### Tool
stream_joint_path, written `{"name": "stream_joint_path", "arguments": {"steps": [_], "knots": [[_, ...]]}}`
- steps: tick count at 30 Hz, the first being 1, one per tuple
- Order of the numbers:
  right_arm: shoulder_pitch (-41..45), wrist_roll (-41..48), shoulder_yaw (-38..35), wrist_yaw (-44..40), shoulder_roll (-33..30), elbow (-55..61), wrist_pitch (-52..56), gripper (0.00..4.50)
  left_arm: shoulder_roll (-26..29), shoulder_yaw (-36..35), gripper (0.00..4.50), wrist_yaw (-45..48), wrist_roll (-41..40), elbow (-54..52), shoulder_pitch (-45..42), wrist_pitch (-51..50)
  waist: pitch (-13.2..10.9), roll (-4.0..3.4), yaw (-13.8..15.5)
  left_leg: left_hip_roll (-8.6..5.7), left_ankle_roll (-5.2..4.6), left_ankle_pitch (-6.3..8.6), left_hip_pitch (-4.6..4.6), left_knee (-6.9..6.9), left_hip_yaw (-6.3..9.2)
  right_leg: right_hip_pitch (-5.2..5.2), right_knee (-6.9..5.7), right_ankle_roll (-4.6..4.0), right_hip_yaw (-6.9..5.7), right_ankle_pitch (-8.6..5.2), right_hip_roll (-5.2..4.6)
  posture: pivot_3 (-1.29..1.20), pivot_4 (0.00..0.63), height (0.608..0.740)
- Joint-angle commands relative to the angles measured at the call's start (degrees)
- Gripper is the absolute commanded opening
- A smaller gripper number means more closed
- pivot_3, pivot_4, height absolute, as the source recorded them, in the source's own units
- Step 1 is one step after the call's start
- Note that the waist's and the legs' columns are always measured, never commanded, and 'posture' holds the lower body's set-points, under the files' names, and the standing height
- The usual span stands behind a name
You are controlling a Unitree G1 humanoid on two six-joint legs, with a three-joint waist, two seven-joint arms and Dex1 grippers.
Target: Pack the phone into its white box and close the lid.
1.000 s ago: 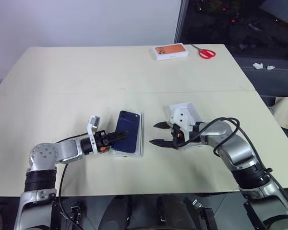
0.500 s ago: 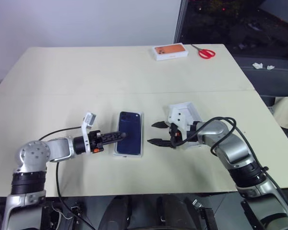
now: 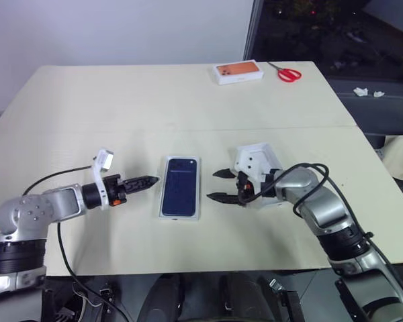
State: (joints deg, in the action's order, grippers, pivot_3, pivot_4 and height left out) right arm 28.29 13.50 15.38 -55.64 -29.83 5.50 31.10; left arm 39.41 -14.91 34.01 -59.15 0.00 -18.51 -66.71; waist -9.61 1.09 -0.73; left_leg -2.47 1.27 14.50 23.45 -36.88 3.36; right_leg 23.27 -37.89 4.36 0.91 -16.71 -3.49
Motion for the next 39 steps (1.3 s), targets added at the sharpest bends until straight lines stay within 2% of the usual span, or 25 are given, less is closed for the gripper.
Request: {"name": "stream_joint_path", "arguments": {"steps": [1, 3, 6, 11, 22, 29, 39], "knots": [[1.61, -1.16, 0.31, 0.71, 0.75, 0.15, -2.20, 3.54, 0.61, -1.19, 3.58, 0.92, 2.70, -0.07, 0.68, 2.64, 0.00, -0.01, -0.01, 0.00, 0.00, 0.00, 0.00, 0.01, 0.00, 0.00, 0.00, 0.00, 0.00, 0.00, 0.00, 0.00, 0.150, 0.740], [1.69, -1.62, 0.46, 0.72, 1.02, -0.39, -2.81, 3.54, 0.47, -0.84, 3.58, 0.76, 4.56, 0.25, 1.14, 3.81, 0.00, -0.01, -0.03, 0.00, 0.00, 0.00, 0.00, 0.01, 0.00, 0.01, 0.00, 0.00, 0.00, 0.00, 0.00, 0.00, 0.150, 0.740], [1.41, -2.39, 1.18, 0.67, 1.35, -0.90, -3.42, 2.71, -0.23, 1.05, 2.77, 0.47, 8.30, 0.89, 1.57, 5.97, -0.01, -0.01, 0.00, 0.00, 0.00, 0.00, 0.00, 0.02, 0.00, 0.02, 0.00, 0.00, 0.00, 0.00, 0.00, 0.00, 0.150, 0.740], [0.71, -7.85, 5.47, 1.98, 1.98, -2.74, -7.81, 0.07, -4.55, 2.74, 0.09, -0.52, 9.44, 0.17, 1.00, 4.95, -0.01, 0.00, 0.11, -0.01, 0.00, 0.00, 0.01, 0.00, -0.01, 0.01, 0.00, 0.01, -0.01, 0.00, -0.02, 0.00, 0.150, 0.740], [1.07, -12.69, 7.68, 4.38, 4.04, -4.77, -10.30, 0.02, -10.27, 10.54, 0.03, -0.34, 11.46, -4.48, 2.42, 0.76, 0.01, -0.02, 0.16, -0.06, -0.01, 0.00, 0.00, -0.06, -0.01, -0.05, -0.01, 0.01, -0.01, 0.01, -0.03, 0.00, 0.150, 0.740], [0.92, -13.40, 6.03, 3.07, 1.64, -6.36, -11.76, 0.02, -13.51, 10.89, 0.03, -1.14, 11.33, -6.70, 2.23, -1.26, 0.01, -0.03, 0.34, -0.07, -0.03, 0.02, -0.04, -0.11, 0.00, -0.15, -0.01, 0.01, -0.03, 0.01, -0.04, 0.00, 0.150, 0.740], [-0.32, -13.61, 6.22, 1.76, 0.98, -4.34, -11.87, 0.02, -14.55, 9.69, 0.03, -2.04, 14.54, -4.41, 0.61, 0.48, 0.02, -0.03, 0.35, -0.08, -0.04, 0.02, -0.06, -0.12, 0.01, -0.18, -0.01, 0.02, -0.05, 0.01, -0.04, 0.00, 0.150, 0.740]]}}
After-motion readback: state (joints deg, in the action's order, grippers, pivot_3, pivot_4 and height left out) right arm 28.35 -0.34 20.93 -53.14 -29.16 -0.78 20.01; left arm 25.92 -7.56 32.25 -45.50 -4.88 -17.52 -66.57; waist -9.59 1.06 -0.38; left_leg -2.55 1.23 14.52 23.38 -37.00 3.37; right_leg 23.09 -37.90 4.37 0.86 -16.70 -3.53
